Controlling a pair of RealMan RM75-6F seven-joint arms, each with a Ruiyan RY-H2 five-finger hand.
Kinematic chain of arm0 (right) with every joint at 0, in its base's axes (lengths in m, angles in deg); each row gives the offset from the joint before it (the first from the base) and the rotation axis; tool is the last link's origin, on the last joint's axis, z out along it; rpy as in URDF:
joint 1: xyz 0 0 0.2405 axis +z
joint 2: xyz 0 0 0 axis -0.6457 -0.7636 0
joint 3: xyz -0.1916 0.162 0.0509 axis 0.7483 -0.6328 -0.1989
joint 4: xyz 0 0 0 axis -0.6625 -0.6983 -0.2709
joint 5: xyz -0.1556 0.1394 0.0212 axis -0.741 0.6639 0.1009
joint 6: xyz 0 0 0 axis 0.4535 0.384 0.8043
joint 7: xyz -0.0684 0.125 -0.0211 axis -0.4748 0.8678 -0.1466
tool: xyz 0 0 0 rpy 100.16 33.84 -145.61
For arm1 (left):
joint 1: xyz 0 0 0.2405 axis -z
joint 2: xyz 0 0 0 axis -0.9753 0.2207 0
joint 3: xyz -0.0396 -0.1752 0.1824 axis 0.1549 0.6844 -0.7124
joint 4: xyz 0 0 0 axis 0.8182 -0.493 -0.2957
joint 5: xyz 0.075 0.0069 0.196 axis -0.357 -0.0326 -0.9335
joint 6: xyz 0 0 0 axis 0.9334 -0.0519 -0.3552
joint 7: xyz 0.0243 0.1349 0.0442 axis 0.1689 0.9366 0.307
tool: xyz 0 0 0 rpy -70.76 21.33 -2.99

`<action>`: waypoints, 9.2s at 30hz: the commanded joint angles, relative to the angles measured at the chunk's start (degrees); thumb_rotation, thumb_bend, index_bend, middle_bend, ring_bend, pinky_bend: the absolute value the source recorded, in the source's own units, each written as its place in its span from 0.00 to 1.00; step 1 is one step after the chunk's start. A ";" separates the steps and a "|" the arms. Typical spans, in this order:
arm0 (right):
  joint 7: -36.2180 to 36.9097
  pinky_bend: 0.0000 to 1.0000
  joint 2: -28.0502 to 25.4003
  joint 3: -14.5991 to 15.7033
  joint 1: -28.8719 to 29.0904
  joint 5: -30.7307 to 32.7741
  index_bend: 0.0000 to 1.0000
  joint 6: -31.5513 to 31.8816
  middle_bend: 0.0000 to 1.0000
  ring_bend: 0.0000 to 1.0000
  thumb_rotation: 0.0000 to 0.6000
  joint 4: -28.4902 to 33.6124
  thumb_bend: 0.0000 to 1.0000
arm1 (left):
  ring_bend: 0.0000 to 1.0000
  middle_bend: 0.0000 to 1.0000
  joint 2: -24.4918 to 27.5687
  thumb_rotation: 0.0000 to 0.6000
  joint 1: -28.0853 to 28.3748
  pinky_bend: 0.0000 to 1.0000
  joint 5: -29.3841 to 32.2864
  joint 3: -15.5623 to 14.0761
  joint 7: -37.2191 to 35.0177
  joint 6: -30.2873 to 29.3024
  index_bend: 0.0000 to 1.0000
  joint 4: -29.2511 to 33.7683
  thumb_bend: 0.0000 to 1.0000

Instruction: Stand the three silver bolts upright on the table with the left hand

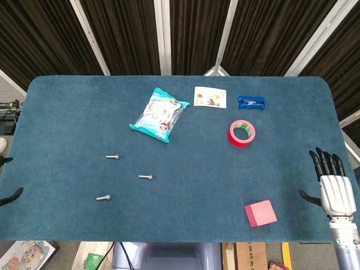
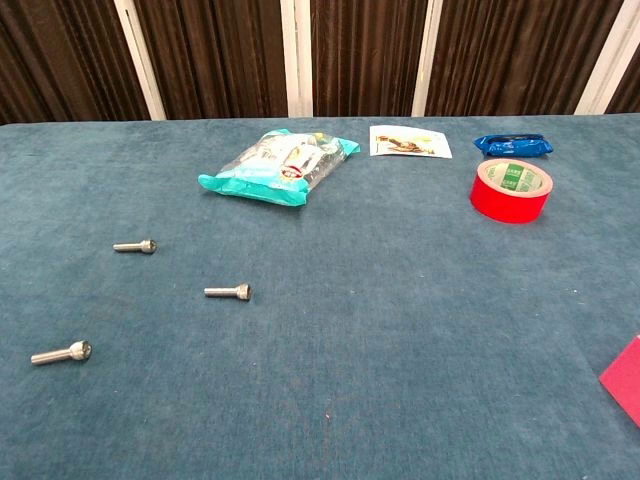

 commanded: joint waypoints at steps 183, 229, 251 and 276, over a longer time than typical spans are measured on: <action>4.02 0.00 -3.53 -0.76 -2.37 3.69 0.00 0.47 0.00 0.00 1.00 5.60 0.00 | 0.00 0.04 -24.31 1.00 11.97 0.00 8.34 -5.74 46.27 6.91 0.56 6.97 0.54; 3.30 0.00 -3.59 -0.84 -2.34 4.20 0.00 0.17 0.00 0.00 1.00 6.13 0.00 | 0.00 0.03 -21.26 1.00 16.20 0.00 19.10 -4.55 58.76 8.53 0.55 14.91 0.54; 3.63 0.00 -3.72 -0.70 -2.24 4.13 0.00 -0.25 0.00 0.00 1.00 6.00 0.00 | 0.00 0.02 -21.68 1.00 17.10 0.00 20.32 -5.52 60.34 7.38 0.51 15.26 0.52; 3.20 0.00 -4.44 -0.32 -2.33 4.35 0.00 -0.83 0.00 0.00 1.00 6.70 0.00 | 0.00 0.00 -9.98 1.00 16.90 0.00 18.93 -0.54 49.67 4.70 0.36 24.81 0.36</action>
